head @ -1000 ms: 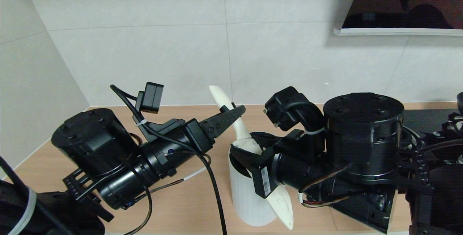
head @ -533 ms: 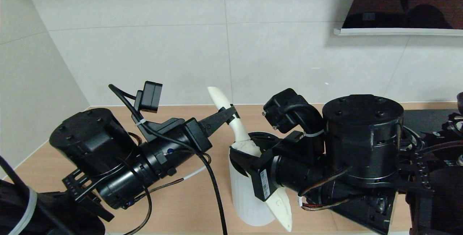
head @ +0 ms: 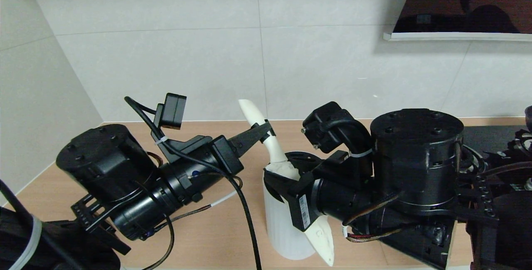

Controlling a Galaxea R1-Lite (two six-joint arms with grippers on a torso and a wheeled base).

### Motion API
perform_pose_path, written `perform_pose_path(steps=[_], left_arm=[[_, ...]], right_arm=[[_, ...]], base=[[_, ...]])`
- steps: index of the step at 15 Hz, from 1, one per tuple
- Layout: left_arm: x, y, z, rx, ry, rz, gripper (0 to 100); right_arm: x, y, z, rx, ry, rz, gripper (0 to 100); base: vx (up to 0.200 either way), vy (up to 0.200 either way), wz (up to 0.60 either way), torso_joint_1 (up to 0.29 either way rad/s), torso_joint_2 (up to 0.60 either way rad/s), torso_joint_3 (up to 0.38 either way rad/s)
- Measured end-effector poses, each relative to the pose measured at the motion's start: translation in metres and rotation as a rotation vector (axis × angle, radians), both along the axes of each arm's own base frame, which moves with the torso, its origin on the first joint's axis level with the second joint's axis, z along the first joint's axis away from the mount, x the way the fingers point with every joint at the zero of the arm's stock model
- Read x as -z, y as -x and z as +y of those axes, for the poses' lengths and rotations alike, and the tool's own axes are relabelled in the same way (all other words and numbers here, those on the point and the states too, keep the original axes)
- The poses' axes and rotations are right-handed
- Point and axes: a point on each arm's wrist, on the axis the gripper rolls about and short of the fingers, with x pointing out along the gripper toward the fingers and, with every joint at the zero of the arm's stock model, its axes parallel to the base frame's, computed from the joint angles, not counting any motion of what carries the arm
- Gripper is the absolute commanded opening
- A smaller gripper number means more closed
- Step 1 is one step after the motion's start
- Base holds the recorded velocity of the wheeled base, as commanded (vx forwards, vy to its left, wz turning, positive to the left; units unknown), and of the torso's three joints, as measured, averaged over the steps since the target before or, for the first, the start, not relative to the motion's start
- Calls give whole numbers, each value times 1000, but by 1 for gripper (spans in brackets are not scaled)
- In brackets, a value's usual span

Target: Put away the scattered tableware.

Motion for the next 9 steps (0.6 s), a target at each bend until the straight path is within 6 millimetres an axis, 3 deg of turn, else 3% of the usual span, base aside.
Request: perform_pose_path(steps=[3, 4, 9], left_arm=[[-1, 0, 0, 0, 1, -2, 0], [-1, 0, 0, 0, 2, -3, 0], [-3, 1, 1, -1, 6, -8, 0]], right_arm=[[0, 0, 0, 4, 0, -1, 0], [0, 0, 0, 5, -1, -2, 100], [-1, 0, -1, 7, -3, -3, 100]], base=[[0, 0, 0, 0, 0, 0], [0, 0, 0, 0, 0, 0], [0, 0, 0, 0, 0, 0]])
